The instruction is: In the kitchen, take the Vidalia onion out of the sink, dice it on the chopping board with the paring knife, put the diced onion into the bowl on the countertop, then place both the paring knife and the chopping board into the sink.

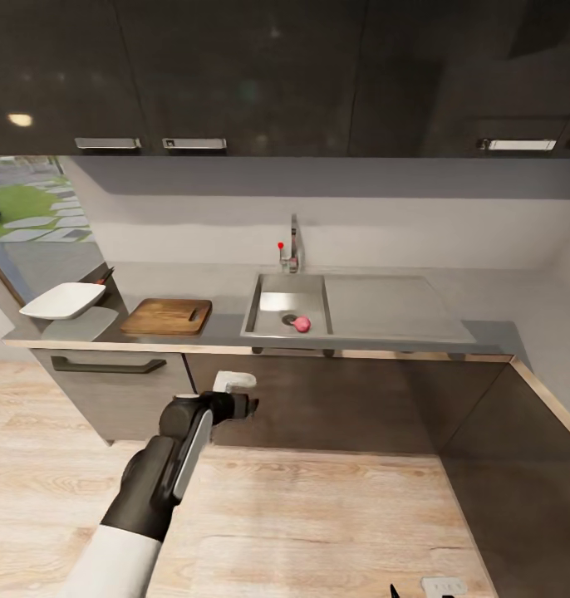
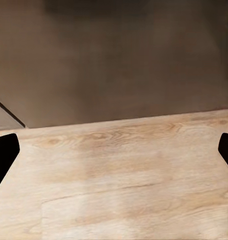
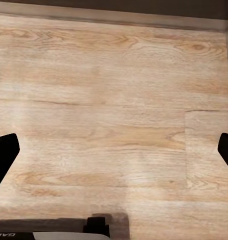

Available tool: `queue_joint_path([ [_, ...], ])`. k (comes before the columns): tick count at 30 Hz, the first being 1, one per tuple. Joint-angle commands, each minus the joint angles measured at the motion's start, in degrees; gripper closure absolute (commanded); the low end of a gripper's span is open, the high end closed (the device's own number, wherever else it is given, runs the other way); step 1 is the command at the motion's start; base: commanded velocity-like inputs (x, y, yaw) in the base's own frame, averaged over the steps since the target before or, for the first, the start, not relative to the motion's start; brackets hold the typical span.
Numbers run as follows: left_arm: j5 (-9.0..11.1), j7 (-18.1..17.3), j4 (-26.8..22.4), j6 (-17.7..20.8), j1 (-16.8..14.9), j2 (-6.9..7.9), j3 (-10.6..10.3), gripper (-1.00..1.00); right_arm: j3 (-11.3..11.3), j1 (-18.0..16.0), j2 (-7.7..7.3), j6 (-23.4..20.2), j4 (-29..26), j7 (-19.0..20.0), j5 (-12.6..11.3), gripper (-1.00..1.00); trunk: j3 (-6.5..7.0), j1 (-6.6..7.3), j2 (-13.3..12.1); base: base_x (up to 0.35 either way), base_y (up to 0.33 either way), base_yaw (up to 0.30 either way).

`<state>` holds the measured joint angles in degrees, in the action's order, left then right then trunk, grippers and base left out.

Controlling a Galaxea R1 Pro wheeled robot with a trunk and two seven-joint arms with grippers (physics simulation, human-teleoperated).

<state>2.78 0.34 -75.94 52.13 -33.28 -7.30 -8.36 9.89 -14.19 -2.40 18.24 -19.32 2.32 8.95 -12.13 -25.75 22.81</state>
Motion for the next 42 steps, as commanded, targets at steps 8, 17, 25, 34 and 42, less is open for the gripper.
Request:
queue_joint_path([
  [8,0.5,0.1,0.1,4.6,-7.9,-0.58,0.0,-1.0,0.5,0.0,0.16,0.3,0.0,0.3,0.5,-1.0,-0.11,-0.03,0.1,0.0,0.0,0.0],
  [17,0.7,0.2,10.1,5.5,-24.4,-1.38,0.0,-1.0,0.4,0.0,0.46,0.2,0.1,0.3,0.5,-1.0,-0.11,-0.03,0.1,0.0,0.0,0.0],
  [25,6.8,0.1,37.6,5.2,-50.5,-2.05,0.1,-1.0,0.3,0.0,0.55,0.3,1.0,0.3,0.5,-1.0,-0.11,-0.03,0.1,0.0,0.0,0.0],
  [34,10.5,-0.2,54.5,0.6,-54.3,-1.86,-0.2,-1.0,0.4,0.0,0.56,0.3,1.0,0.4,0.5,-1.0,-0.11,-0.03,0.1,0.0,0.0,0.0],
  [42,10.6,-0.1,56.7,-1.8,-51.8,-1.67,-0.2,-1.0,0.4,0.0,0.56,0.3,1.0,0.4,0.5,-1.0,-0.11,-0.03,0.1,0.0,0.0,0.0],
])
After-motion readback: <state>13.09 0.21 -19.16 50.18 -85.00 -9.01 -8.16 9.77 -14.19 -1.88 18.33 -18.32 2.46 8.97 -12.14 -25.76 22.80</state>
